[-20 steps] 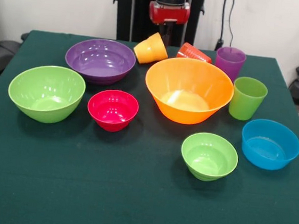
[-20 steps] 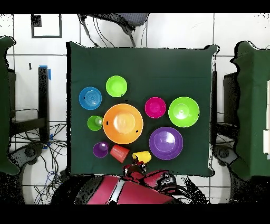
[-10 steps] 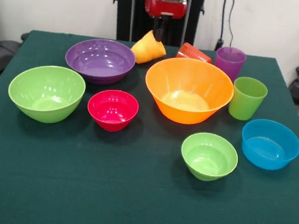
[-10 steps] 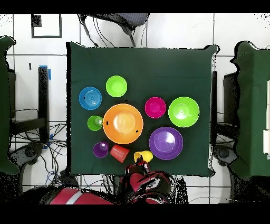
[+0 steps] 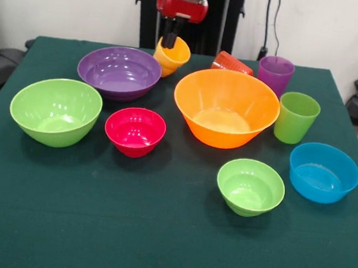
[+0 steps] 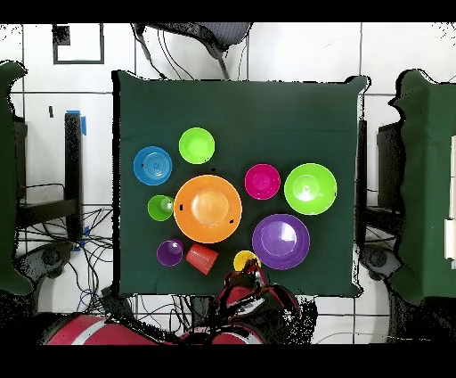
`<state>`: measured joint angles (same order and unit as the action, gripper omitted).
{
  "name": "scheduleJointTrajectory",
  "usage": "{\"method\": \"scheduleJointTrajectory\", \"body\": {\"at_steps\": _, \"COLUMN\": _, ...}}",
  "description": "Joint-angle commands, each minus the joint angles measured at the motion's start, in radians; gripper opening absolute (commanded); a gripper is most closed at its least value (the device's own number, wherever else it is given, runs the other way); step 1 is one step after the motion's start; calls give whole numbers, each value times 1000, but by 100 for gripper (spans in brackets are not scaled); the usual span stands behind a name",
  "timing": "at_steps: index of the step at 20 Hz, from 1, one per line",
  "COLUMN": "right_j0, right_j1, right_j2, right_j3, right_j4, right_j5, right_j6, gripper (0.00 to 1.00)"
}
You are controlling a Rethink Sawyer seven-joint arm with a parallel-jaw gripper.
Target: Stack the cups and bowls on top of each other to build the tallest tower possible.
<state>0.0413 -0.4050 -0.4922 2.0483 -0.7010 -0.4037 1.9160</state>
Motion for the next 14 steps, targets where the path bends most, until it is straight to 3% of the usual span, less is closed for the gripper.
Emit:
{"method": "scheduleJointTrajectory", "body": {"at_steps": 1, "right_j0": 23, "right_j1": 183, "right_j2": 10, "right_j3": -175, "right_j4": 90, "right_j5": -61, "right_j6": 28, "gripper": 0}}
{"method": "scheduleJointTrajectory", "body": {"at_steps": 5, "right_j0": 42, "right_j1": 250, "right_j2": -14, "right_j3": -188, "right_j4": 124, "right_j5": -98, "right_j6": 31, "gripper": 0}}
{"method": "scheduleJointTrajectory", "body": {"at_steps": 9, "right_j0": 16, "right_j1": 211, "right_j2": 33, "right_j3": -181, "right_j4": 59, "right_j5": -23, "right_j6": 50, "gripper": 0}}
{"method": "scheduleJointTrajectory", "body": {"at_steps": 14, "right_j0": 1, "right_j1": 193, "right_j2": 51, "right_j3": -169, "right_j4": 29, "right_j5": 13, "right_j6": 56, "gripper": 0}}
